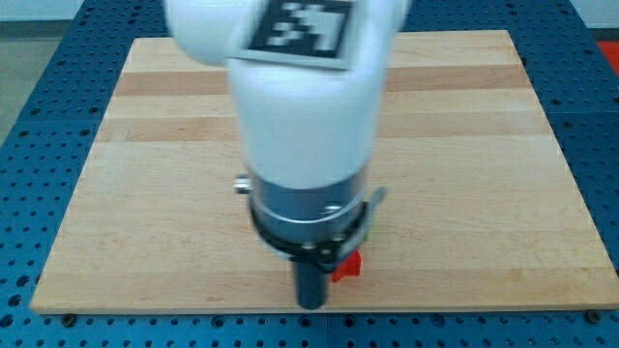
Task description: Slide the red circle and green circle to the center
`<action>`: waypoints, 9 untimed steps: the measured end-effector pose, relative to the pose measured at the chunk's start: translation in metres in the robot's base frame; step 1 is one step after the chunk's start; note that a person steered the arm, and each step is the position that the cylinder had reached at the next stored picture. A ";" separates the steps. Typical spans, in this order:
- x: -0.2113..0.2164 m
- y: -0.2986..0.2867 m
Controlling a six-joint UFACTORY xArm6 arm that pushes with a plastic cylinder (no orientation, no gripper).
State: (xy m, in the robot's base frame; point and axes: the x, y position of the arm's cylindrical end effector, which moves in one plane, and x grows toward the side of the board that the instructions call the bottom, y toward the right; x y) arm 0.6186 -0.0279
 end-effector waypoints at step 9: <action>-0.178 0.026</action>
State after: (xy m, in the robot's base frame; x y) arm 0.4401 -0.0016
